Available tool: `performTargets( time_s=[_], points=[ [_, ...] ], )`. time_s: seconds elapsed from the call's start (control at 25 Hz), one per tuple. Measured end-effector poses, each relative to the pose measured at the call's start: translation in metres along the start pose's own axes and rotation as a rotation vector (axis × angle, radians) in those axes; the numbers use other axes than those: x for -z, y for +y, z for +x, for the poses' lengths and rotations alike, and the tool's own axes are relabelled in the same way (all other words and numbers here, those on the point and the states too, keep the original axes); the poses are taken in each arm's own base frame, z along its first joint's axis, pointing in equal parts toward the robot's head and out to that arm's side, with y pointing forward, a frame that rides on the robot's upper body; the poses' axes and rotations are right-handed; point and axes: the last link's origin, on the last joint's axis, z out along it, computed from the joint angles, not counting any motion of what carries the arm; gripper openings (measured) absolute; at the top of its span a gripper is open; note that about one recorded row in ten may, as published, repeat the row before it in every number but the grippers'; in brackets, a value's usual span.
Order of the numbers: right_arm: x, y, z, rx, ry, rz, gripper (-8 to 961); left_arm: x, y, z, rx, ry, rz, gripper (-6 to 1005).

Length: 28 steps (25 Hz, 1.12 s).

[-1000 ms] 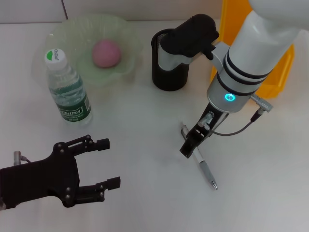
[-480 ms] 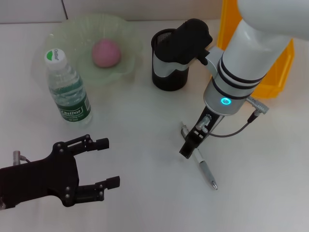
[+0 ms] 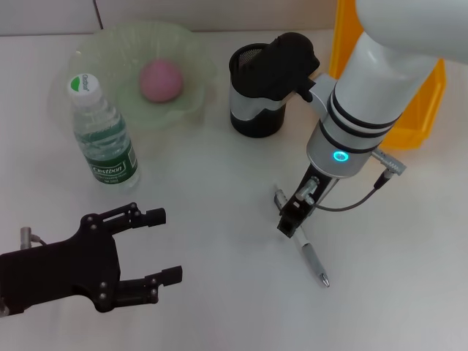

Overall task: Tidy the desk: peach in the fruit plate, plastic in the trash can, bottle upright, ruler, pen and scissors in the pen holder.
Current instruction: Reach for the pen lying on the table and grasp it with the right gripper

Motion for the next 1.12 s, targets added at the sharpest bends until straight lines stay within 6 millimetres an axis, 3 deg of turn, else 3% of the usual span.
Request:
performTargets(
  time_s=[0.24, 0.8, 1.12],
  points=[
    [-0.0015, 0.0009, 0.0008, 0.0, 0.005, -0.005, 438, 0.0004, 0.0003, -0.0006, 0.001, -0.002, 0.002, 829],
    [-0.0038, 0.001, 0.002, -0.012, 0.013, -0.018, 438, 0.0, 0.0017, -0.0023, 0.014, 0.003, 0.005, 829],
    [-0.0054, -0.0009, 0.0037, -0.019, 0.032, -0.015, 348, -0.0001, 0.0007, -0.0024, 0.014, 0.001, 0.009, 829]
  ],
)
